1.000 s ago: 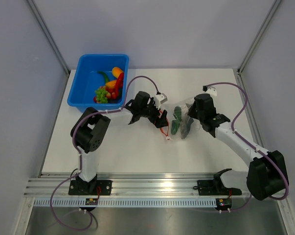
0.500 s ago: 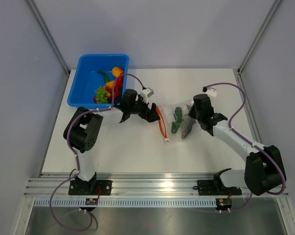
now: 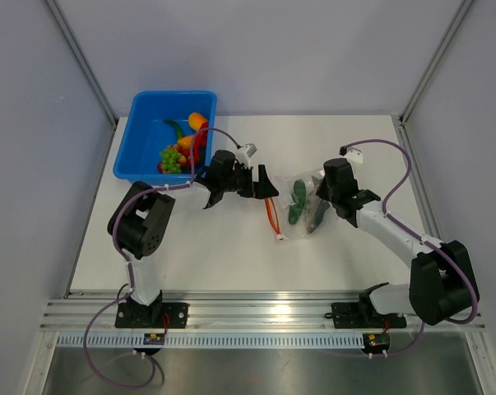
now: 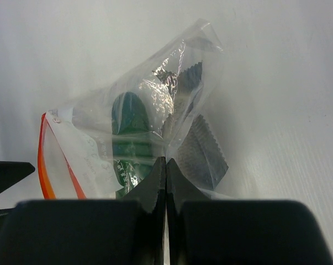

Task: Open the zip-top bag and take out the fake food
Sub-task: Pick up the fake vegetable from the zipper food storage bag.

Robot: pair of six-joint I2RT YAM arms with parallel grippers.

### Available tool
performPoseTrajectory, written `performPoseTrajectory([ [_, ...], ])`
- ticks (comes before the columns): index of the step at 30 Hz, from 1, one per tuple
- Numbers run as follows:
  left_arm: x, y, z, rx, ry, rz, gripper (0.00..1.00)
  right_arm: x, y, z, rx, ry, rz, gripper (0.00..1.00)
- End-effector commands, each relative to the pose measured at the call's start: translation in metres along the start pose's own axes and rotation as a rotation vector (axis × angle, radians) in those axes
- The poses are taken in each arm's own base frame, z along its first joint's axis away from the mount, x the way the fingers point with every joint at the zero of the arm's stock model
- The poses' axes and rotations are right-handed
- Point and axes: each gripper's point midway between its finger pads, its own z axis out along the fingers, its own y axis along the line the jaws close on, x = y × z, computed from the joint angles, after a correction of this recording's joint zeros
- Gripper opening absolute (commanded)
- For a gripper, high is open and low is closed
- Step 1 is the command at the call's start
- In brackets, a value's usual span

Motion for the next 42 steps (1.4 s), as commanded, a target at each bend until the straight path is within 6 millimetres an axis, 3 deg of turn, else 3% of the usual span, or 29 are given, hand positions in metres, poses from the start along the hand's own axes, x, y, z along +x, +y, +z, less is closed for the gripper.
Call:
performPoseTrajectory([
  [1, -0.018, -0.029, -0.005, -0.028, -0.072, -0.052, 0.99, -0.016, 0.005, 0.001, 0.012, -0.050, 0.010, 0.00],
  [8, -0.001, -0.048, 0.007, -0.038, -0.035, -0.077, 0.96, -0.016, 0.007, 0.002, 0.008, -0.047, 0.021, 0.00],
  [13, 0.010, -0.047, 0.020, -0.015, 0.005, -0.074, 0.69, -0.016, 0.007, 0.002, 0.012, -0.048, 0.022, 0.00],
  [15, 0.014, -0.041, 0.024, -0.030, 0.011, -0.067, 0.67, -0.016, 0.006, 0.002, 0.013, -0.048, 0.021, 0.00],
  [22, 0.013, -0.036, 0.031, -0.030, 0.002, -0.028, 0.42, -0.016, 0.005, 0.000, 0.012, -0.058, 0.024, 0.00],
  [29, -0.001, -0.037, 0.026, -0.011, -0.036, 0.042, 0.02, -0.023, 0.003, 0.005, 0.035, -0.090, 0.019, 0.00],
  [34, -0.015, -0.033, 0.012, -0.010, -0.090, 0.045, 0.00, -0.036, 0.003, 0.007, 0.076, -0.109, 0.006, 0.00],
  [42, -0.035, -0.024, -0.004, 0.028, -0.120, -0.019, 0.00, -0.045, -0.020, 0.018, 0.169, -0.134, 0.015, 0.00],
])
